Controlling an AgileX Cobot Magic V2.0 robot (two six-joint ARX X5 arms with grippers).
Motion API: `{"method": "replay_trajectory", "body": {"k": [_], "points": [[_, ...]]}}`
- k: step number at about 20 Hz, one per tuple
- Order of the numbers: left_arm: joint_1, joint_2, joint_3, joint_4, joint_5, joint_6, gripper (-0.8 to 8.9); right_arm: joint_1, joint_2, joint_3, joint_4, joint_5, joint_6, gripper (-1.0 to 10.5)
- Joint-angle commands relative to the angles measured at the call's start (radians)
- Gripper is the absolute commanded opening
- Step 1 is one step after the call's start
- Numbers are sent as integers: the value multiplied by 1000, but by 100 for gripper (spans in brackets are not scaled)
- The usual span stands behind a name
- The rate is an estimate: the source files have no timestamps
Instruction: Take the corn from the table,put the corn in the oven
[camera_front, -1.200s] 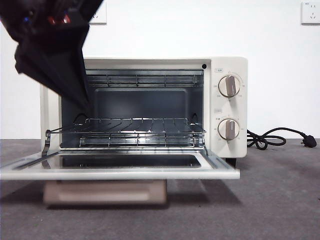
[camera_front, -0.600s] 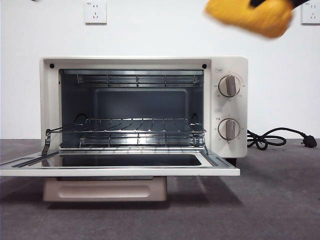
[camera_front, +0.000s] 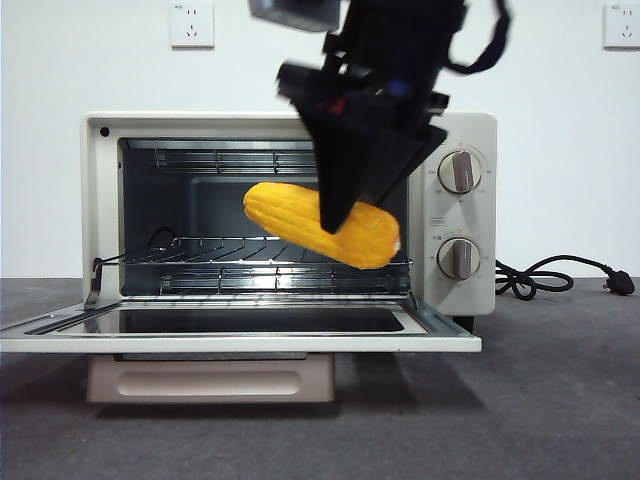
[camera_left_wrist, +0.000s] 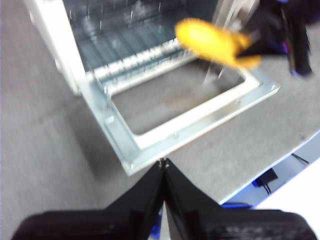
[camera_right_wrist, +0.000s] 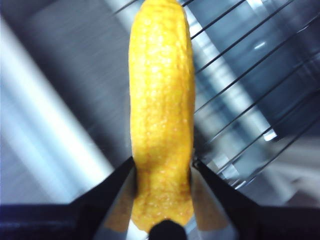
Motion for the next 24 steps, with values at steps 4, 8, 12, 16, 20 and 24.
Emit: {"method": "replay_trajectory", "body": {"k": [4, 8, 12, 16, 20, 24], "points": [[2, -14, -39, -3, -3, -21, -6, -29, 101, 142, 29, 89, -56, -13], [2, -14, -39, -10, 2, -21, -6, -85, 201, 213, 13, 84, -55, -12], [2, -14, -39, -13, 1, -19, -6, -103, 235, 218, 16, 75, -50, 56], [2, -14, -39, -13, 1, -19, -6, -103, 235, 218, -12, 64, -32, 355], [2, -14, -39, -15, 2, -20, -6, -102, 235, 218, -26, 67, -7, 386], [2, -14, -39, -17, 2, -20, -6, -100, 235, 218, -27, 68, 26, 385]]}}
